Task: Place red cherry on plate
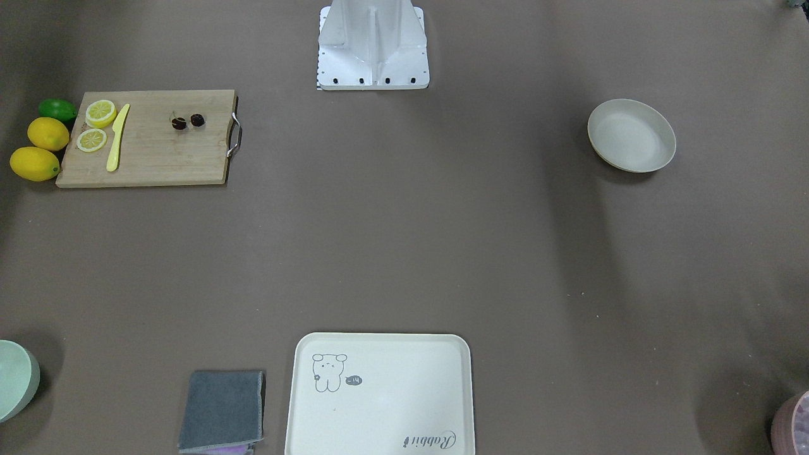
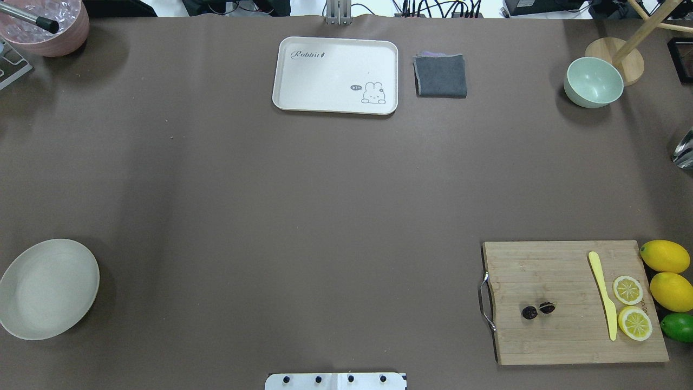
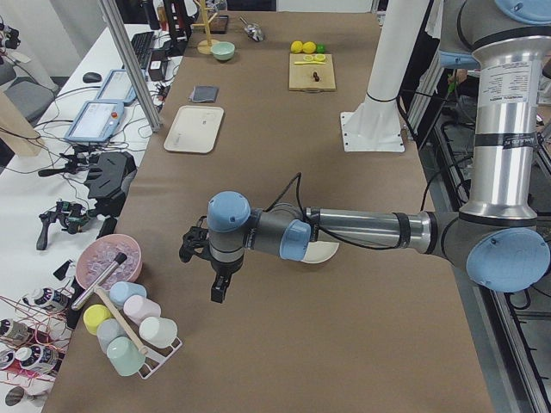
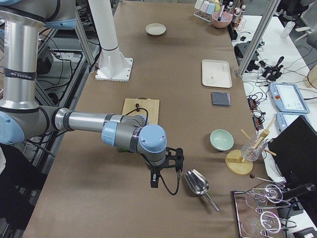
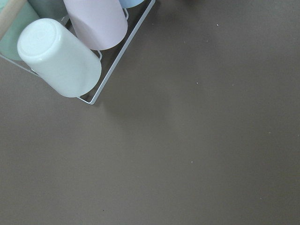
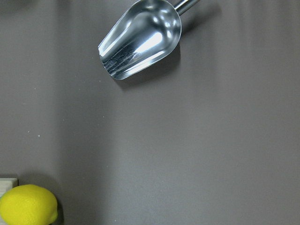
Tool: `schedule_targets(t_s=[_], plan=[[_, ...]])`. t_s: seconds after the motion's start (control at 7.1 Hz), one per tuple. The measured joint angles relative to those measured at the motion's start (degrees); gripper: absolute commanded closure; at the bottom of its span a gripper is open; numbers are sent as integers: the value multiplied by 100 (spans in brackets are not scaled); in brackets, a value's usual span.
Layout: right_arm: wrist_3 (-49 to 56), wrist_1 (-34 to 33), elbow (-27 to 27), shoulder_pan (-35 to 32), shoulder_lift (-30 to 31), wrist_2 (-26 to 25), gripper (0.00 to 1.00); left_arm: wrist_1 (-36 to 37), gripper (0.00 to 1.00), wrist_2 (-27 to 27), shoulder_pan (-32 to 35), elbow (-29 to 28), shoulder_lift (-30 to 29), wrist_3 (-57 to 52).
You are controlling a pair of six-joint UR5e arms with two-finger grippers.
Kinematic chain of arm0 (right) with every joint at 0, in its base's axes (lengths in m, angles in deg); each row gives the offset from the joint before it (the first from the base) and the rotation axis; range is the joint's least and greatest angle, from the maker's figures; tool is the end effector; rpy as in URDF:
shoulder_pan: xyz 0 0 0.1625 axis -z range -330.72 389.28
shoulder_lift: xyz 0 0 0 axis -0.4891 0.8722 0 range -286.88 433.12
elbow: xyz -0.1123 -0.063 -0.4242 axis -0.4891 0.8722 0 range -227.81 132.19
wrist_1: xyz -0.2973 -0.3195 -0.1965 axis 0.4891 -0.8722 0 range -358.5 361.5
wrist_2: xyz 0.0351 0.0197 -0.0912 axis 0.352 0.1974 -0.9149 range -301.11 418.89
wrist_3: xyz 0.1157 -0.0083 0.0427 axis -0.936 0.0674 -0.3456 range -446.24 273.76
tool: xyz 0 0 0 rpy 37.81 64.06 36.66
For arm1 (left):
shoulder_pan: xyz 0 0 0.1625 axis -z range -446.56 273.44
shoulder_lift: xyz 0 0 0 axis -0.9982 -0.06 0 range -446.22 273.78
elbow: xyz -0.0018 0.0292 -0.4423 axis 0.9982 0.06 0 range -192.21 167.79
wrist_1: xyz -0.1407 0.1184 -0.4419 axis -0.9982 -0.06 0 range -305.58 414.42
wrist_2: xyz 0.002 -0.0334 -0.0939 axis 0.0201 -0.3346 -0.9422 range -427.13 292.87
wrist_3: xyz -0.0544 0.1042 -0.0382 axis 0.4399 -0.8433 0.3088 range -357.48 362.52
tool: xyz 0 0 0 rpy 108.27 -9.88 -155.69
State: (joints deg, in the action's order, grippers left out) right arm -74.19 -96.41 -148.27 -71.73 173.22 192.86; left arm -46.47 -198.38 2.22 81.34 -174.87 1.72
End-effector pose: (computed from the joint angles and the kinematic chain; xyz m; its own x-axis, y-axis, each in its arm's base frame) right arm 0.1362 -0.4513 0.6974 0.7134 0.0190 0.7005 -0.0415 0.9990 0.0151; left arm -0.0398 -0.5681 0.6560 0.7482 0.1790 -0.6389 -0.0312 0.9714 0.2356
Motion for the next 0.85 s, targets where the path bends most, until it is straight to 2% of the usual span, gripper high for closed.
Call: schedule_targets(t_s=[0.85], plan=[[3, 0, 3, -4, -9, 12, 0, 0, 2, 2, 1, -121, 5, 1]])
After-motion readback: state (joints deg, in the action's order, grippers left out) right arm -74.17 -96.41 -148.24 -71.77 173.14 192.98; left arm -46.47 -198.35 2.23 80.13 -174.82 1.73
